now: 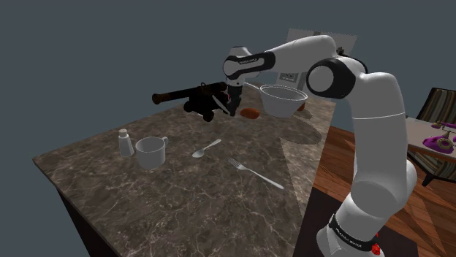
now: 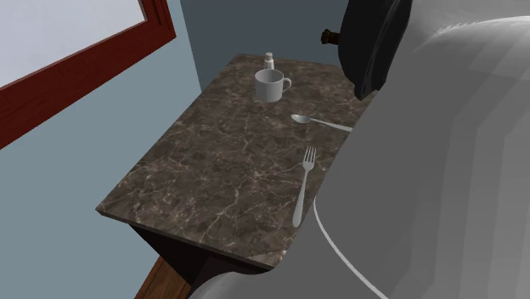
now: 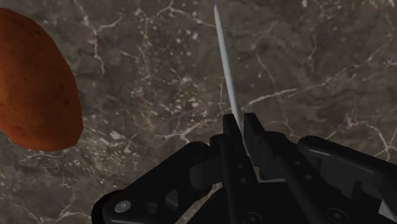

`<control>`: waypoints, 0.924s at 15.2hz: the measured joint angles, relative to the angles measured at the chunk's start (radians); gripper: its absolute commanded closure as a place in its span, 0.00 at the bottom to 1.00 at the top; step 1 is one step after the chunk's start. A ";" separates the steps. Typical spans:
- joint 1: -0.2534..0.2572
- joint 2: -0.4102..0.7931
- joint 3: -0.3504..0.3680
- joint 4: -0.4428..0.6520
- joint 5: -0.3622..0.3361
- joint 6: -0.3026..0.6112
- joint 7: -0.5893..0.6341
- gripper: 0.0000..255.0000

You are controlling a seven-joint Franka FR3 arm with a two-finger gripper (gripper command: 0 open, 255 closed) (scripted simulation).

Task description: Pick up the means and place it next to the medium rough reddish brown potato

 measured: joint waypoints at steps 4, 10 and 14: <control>0.000 -0.006 0.000 -0.023 0.001 0.040 -0.001 1.00; 0.002 0.009 0.002 -0.033 0.000 0.064 0.003 1.00; 0.001 0.027 0.001 -0.041 0.000 0.066 0.002 0.00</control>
